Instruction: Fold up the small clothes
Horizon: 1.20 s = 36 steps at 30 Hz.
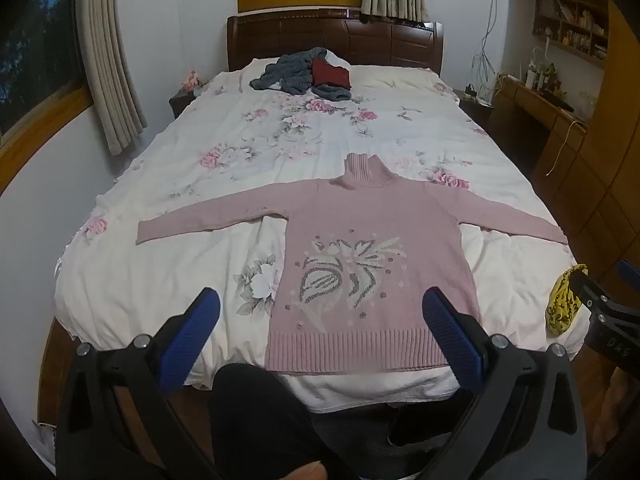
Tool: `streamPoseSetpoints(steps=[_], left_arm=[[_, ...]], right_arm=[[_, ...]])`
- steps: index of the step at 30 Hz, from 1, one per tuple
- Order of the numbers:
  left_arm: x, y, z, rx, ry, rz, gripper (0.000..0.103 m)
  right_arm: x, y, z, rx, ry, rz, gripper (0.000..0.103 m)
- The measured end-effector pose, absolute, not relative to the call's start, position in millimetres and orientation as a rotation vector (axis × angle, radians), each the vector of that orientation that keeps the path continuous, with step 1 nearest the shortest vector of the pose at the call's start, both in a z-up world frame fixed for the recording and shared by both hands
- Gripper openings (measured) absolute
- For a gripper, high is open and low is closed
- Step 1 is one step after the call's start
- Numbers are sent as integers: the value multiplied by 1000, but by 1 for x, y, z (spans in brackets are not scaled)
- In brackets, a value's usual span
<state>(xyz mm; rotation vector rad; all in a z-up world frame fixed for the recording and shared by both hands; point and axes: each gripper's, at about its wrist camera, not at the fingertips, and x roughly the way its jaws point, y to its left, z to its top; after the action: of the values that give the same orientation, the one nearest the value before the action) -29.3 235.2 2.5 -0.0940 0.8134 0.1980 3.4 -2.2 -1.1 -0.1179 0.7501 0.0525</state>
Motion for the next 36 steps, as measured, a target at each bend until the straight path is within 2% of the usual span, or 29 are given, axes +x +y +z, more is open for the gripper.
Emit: streamPoseSetpoints(steps=[36], left_arm=[[-30,236,6,-89,801,203,100]], right_arm=[[8,0,6,-118,747,49,99]])
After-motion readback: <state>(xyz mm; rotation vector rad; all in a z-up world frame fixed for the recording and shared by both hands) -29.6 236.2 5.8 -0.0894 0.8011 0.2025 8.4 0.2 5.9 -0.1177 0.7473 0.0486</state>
